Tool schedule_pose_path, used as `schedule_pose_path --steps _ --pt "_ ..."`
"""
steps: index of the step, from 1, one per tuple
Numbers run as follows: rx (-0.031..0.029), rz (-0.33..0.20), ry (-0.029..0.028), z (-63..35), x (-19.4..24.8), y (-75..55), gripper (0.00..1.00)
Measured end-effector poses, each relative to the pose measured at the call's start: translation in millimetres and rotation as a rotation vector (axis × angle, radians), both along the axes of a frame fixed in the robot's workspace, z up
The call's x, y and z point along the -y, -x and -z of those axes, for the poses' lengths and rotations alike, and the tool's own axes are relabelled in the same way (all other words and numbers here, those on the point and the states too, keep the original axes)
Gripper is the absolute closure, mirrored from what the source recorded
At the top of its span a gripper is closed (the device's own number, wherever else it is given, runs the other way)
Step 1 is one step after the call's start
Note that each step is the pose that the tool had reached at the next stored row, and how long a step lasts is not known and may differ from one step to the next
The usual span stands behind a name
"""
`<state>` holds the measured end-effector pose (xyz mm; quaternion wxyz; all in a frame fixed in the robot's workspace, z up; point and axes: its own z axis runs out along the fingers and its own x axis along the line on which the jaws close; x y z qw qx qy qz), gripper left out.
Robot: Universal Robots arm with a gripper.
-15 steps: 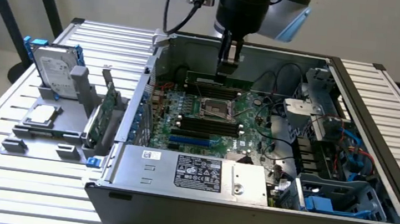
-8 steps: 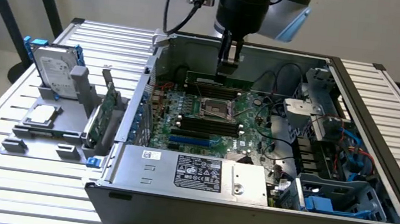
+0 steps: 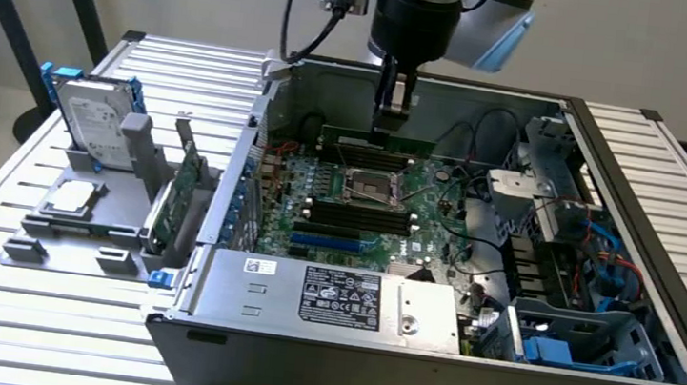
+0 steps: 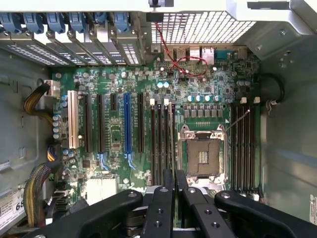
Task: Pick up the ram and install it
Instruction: 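Insert the ram into the slot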
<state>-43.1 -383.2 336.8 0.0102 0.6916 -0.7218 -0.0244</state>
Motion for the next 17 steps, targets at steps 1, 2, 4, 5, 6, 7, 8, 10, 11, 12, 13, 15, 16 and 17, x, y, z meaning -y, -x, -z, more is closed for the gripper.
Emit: schedule_pose_path --steps 1,2,4,5,6,7,8,10,11,12,13,15,16,17 --pt "0.0022 0.001 0.0000 1.9 0.5 0.1 0.87" --pt "0.0043 0.003 -0.0001 3.7 0.9 0.2 0.87" --pt "0.0086 0.007 0.0001 7.2 2.3 0.3 0.87" --pt "0.0106 0.009 0.0002 9.0 3.2 0.3 0.87" --pt "0.0128 0.011 0.0003 11.0 4.2 0.4 0.87" --pt "0.0146 0.014 0.0003 12.7 5.1 0.5 0.87" --pt "0.0159 0.017 0.0004 14.6 6.1 0.7 0.87" --pt "0.0168 0.020 0.0005 18.2 8.0 1.0 0.87" --pt "0.0169 0.021 0.0005 20.0 9.0 1.2 0.87" --pt "0.0170 0.022 0.0005 21.8 10.1 1.3 0.87" --pt "0.0169 0.023 0.0006 23.6 11.2 1.5 0.87" --pt "0.0172 0.029 0.0007 27.3 13.1 2.3 0.87" --pt "0.0175 0.034 0.0007 29.1 13.8 2.6 0.87" --pt "0.0176 0.038 0.0007 30.9 14.5 2.7 0.87"
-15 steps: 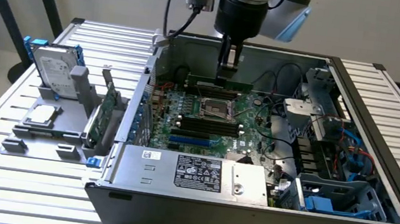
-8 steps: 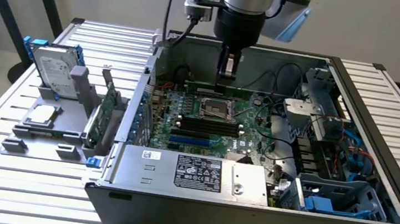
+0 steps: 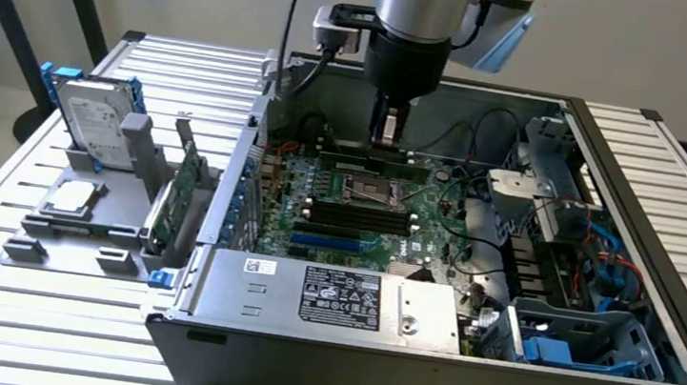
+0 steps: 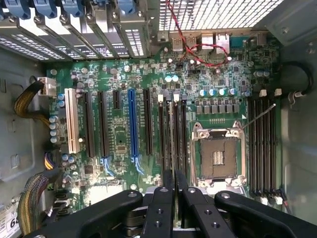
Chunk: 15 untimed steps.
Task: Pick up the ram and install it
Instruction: 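Insert the ram into the slot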
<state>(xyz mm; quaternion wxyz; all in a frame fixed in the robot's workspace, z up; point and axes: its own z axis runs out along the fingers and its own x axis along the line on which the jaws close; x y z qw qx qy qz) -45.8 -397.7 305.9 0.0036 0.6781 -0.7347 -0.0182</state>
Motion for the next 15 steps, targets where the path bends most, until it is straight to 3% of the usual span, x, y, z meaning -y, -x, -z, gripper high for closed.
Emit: schedule_pose_path --steps 15 --pt "0.0001 0.006 0.0017 27.3 5.5 0.1 0.87"
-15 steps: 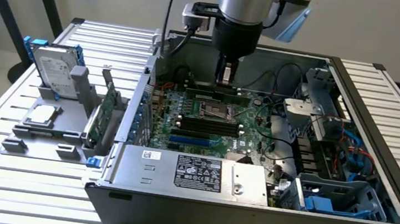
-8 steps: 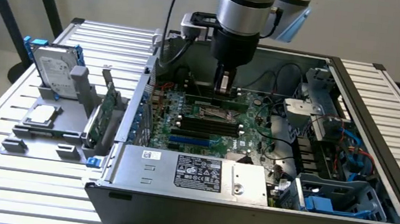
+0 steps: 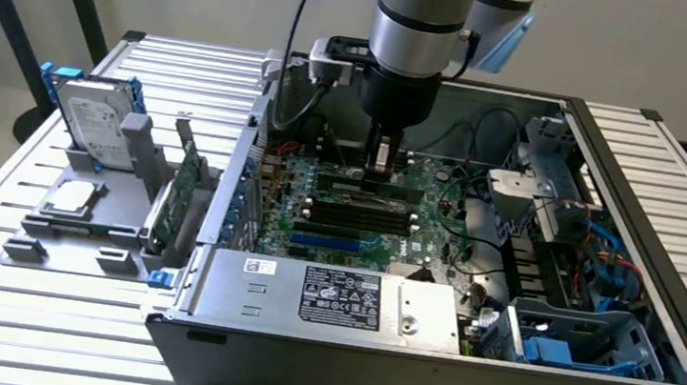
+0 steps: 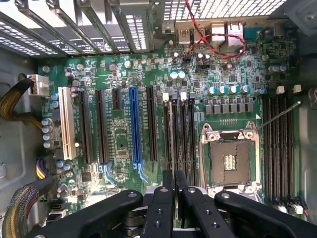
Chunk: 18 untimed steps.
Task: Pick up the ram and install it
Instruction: 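Insert the ram into the slot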
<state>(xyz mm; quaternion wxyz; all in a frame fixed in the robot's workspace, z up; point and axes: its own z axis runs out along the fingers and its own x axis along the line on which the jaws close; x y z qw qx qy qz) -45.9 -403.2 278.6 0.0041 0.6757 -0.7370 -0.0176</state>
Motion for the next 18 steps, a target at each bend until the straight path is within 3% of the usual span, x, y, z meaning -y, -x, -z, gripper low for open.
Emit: schedule_pose_path --steps 10,18 --pt "0.0000 0.000 0.0184 14.4 0.4 0.0 0.87" --pt "0.0000 0.000 0.0226 27.1 0.3 0.6 0.87"
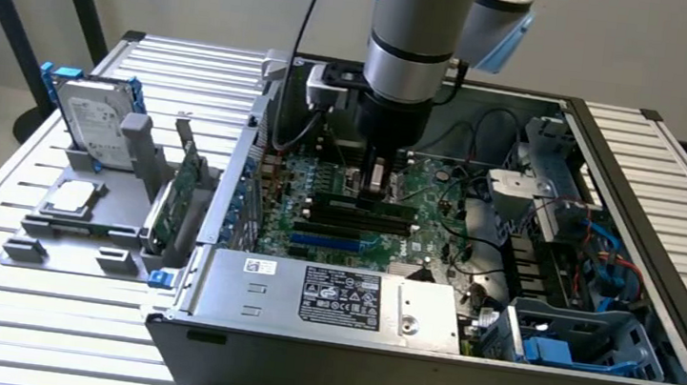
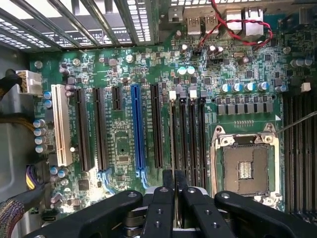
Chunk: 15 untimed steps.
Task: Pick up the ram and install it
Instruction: 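Insert the ram into the slot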
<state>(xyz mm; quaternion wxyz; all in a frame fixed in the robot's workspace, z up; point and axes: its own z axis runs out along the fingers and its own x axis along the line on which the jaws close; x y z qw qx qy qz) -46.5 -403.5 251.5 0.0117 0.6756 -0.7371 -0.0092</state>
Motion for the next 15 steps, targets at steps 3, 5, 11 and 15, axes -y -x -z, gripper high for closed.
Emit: schedule_pose_path --steps 3,5,11,15 --pt "-0.0001 0.000 0.0002 1.5 -0.7 0.2 0.87" --pt "-0.0001 -0.001 0.0001 2.6 -1.3 0.2 0.87" --pt "0.0000 -0.002 0.0000 6.3 -4.2 0.2 0.87" --pt "0.0000 -0.003 0.0000 10.0 -4.8 0.5 0.87"
